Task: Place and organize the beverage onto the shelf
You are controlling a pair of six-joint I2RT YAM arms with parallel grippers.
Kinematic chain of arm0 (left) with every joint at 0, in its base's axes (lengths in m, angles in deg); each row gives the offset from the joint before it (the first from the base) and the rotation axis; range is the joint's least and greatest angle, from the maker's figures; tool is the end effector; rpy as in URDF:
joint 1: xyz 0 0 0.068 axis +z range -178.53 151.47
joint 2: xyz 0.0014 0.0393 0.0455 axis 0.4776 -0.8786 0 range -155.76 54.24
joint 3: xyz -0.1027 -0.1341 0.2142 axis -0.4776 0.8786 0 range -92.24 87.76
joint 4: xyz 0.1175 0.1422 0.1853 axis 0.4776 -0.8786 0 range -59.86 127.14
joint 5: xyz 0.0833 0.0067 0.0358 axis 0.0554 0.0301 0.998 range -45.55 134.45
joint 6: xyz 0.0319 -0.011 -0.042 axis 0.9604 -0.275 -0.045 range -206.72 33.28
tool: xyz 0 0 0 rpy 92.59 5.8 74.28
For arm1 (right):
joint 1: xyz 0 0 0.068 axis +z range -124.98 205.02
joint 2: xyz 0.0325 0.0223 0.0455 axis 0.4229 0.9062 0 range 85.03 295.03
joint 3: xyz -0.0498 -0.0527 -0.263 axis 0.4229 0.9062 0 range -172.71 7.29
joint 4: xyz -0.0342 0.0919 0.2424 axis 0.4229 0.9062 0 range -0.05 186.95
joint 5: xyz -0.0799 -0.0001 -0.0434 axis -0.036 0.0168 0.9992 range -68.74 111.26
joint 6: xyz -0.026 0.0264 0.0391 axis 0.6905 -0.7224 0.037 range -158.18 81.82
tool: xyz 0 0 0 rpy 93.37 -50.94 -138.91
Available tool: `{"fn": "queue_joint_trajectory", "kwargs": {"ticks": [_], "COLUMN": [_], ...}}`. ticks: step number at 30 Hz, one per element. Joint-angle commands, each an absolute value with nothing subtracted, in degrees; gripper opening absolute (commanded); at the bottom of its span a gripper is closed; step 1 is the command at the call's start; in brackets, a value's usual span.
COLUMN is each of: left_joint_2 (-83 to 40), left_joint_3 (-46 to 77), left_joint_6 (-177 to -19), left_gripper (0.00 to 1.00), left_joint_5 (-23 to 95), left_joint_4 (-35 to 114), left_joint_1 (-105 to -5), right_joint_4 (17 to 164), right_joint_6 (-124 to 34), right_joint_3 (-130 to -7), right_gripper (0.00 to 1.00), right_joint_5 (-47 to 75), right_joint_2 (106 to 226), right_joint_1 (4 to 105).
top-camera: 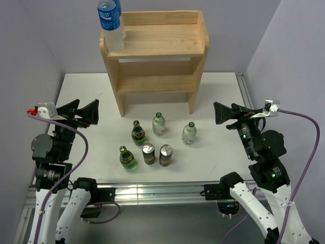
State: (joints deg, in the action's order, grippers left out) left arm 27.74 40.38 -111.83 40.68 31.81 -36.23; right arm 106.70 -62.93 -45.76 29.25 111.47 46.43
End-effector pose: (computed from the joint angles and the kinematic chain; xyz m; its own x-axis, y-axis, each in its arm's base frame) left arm 0.0955 -0.0153 0.4040 0.1574 -0.4485 -0.8798 0.2906 0.8725 -0.3927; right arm 0.0795 0.0260 0.4132 0.0469 0.4636 -0.8848 -0.2793 0.8565 0.4340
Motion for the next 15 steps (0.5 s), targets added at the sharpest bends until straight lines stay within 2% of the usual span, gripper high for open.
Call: {"fn": "queue_joint_trajectory", "kwargs": {"ticks": [1, 7, 15], "left_joint_2": [28.1, 29.6, 30.3], "left_joint_3": [39.9, 41.5, 43.9], "left_joint_6": [-110.5, -109.9, -109.8], "left_gripper": [0.99, 0.99, 0.99], "left_joint_5": [40.0, 40.2, 38.3], "left_joint_4": [31.3, 29.9, 26.7], "left_joint_1": [-36.3, -36.3, -36.3], "right_joint_4": [107.0, 105.2, 111.0], "right_joint_6": [-63.4, -62.1, -68.0], "right_joint_3": [-46.2, -41.4, -35.4], "right_gripper": [1.00, 1.00, 1.00], "right_joint_5": [30.8, 27.9, 21.7], "right_joint_2": [111.7, 107.4, 112.9], "right_joint_1": [46.8, 46.8, 48.0]}}
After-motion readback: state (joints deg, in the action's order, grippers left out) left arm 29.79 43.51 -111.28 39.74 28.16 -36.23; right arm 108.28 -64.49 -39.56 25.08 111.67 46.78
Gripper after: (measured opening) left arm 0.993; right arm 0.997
